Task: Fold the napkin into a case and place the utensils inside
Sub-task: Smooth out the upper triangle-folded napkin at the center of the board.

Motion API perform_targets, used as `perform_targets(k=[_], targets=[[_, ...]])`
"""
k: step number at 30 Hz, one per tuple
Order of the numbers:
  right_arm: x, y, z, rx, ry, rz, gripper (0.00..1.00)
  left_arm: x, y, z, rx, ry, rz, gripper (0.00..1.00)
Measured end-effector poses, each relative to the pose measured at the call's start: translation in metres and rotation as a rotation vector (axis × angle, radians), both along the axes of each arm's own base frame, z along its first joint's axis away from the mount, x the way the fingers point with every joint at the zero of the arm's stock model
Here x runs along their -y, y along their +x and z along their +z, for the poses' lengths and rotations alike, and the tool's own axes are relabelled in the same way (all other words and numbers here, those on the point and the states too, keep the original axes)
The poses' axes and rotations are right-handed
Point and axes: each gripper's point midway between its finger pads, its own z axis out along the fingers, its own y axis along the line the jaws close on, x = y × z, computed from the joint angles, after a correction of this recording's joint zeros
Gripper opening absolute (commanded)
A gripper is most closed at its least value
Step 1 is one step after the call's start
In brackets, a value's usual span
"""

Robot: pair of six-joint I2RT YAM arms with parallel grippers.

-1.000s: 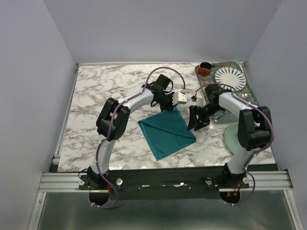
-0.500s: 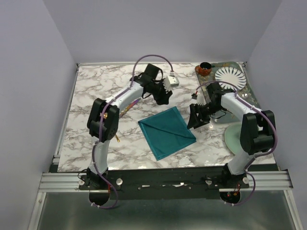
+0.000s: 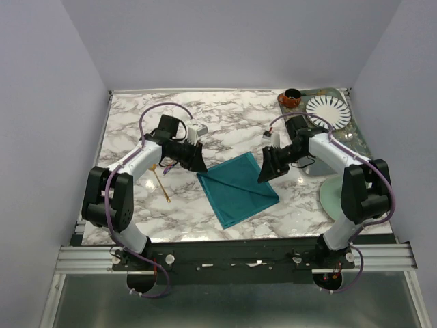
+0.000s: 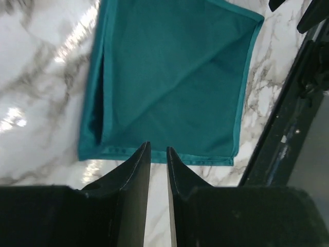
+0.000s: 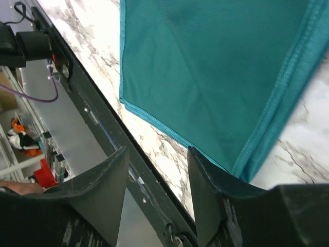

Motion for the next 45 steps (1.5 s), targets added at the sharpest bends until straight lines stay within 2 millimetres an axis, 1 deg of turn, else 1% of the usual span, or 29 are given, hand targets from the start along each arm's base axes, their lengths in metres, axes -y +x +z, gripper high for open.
perform_targets(k=[1, 2, 3, 5, 9, 12, 14, 18, 22, 26, 33, 38, 40, 43, 44, 45], targets=[[-0.005, -0.001, 0.000, -0.002, 0.006, 0.009, 0.57, -0.004, -0.014, -0.017, -0.085, -0.003, 0.021, 0.28], [-0.008, -0.001, -0.001, -0.003, 0.011, 0.014, 0.57, -0.004, -0.024, -0.026, -0.148, -0.011, 0.035, 0.28], [-0.011, -0.001, -0.001, -0.002, 0.015, 0.019, 0.57, -0.005, -0.030, -0.031, -0.188, -0.020, 0.047, 0.28], [-0.017, -0.001, -0.001, -0.002, 0.027, 0.023, 0.57, -0.003, -0.037, -0.035, -0.242, -0.046, 0.068, 0.28], [-0.029, -0.002, 0.000, 0.002, 0.054, 0.038, 0.58, 0.004, -0.037, -0.039, -0.289, -0.097, 0.110, 0.29], [-0.036, -0.002, -0.003, -0.007, 0.069, 0.049, 0.61, 0.009, -0.031, -0.044, -0.330, -0.128, 0.141, 0.30], [-0.039, -0.001, -0.010, -0.027, 0.075, 0.051, 0.63, 0.012, -0.026, -0.049, -0.359, -0.141, 0.156, 0.30], [-0.042, 0.000, -0.021, -0.070, 0.081, 0.048, 0.64, 0.019, -0.015, -0.062, -0.422, -0.154, 0.179, 0.30], [-0.045, 0.000, -0.026, -0.091, 0.100, 0.044, 0.64, 0.024, -0.004, -0.068, -0.447, -0.170, 0.197, 0.30], [-0.046, -0.005, -0.033, -0.121, 0.110, 0.042, 0.65, 0.027, 0.006, -0.075, -0.461, -0.179, 0.211, 0.30], [-0.042, -0.020, -0.051, -0.191, 0.099, 0.040, 0.65, 0.029, 0.013, -0.093, -0.502, -0.170, 0.226, 0.30], [-0.040, -0.023, -0.060, -0.231, 0.108, 0.032, 0.65, 0.032, 0.020, -0.103, -0.516, -0.165, 0.227, 0.30], [-0.039, -0.025, -0.064, -0.252, 0.115, 0.026, 0.65, 0.033, 0.022, -0.104, -0.518, -0.166, 0.225, 0.30], [-0.037, -0.028, -0.065, -0.277, 0.129, 0.019, 0.69, 0.034, 0.023, -0.104, -0.514, -0.165, 0.220, 0.30], [-0.038, -0.029, -0.063, -0.287, 0.146, 0.020, 0.73, 0.034, 0.023, -0.104, -0.514, -0.164, 0.219, 0.30], [-0.038, -0.029, -0.060, -0.291, 0.159, 0.019, 0.75, 0.034, 0.022, -0.104, -0.513, -0.164, 0.217, 0.30]])
